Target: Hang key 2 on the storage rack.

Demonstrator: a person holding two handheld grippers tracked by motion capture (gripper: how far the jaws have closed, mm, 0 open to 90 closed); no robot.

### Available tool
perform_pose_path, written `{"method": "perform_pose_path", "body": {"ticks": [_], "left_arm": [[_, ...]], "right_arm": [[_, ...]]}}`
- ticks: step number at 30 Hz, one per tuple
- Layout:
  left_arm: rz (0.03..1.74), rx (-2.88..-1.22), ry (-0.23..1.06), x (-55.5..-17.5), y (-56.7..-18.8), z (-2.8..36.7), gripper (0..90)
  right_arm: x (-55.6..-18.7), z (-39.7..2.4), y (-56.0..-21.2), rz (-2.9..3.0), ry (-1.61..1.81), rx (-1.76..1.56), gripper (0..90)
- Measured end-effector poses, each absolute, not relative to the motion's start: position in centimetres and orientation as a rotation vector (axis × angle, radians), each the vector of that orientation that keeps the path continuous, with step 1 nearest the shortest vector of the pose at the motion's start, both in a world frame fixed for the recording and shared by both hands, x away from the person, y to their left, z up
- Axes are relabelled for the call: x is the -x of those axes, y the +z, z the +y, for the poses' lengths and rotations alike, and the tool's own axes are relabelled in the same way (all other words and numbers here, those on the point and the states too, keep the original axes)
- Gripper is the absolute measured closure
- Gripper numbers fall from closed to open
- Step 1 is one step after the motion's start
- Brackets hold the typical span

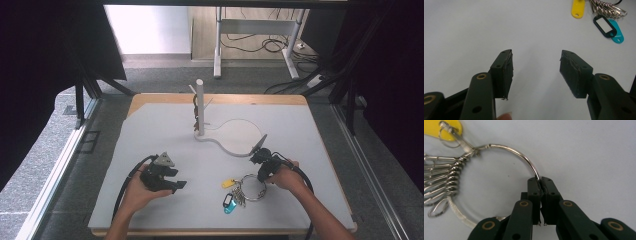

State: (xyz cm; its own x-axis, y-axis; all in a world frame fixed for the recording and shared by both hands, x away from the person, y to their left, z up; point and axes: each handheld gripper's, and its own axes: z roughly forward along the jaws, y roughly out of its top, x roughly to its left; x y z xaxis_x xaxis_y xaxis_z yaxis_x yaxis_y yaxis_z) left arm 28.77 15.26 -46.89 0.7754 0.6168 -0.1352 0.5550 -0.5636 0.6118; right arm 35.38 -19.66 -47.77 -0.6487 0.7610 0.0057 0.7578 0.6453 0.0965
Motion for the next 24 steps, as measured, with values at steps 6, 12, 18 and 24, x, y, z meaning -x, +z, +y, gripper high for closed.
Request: {"method": "perform_pose_path", "body": {"ticks": [6, 12, 18, 24], "left_arm": [[0.880, -2.300, 0.119, -28.9, -47.1, 15.5, 44.5], [0.886, -2.298, 0.119, -28.8, -47.0, 15.6, 44.5], [0.885, -2.304, 0.119, -28.8, -47.0, 15.6, 44.2], [0.881, -2.308, 0.116, -28.9, -47.0, 15.6, 44.1]], "right_arm": [[-35.4, -20.4, -46.5, 2.864, 0.213, -1.327, 86.1], [-34.7, -21.2, -44.1, 2.910, 0.353, -1.331, 86.1], [-33.8, -21.4, -42.7, 2.942, 0.435, -1.307, 86.1], [-33.0, -21.1, -42.0, 2.966, 0.482, -1.265, 86.1]]}}
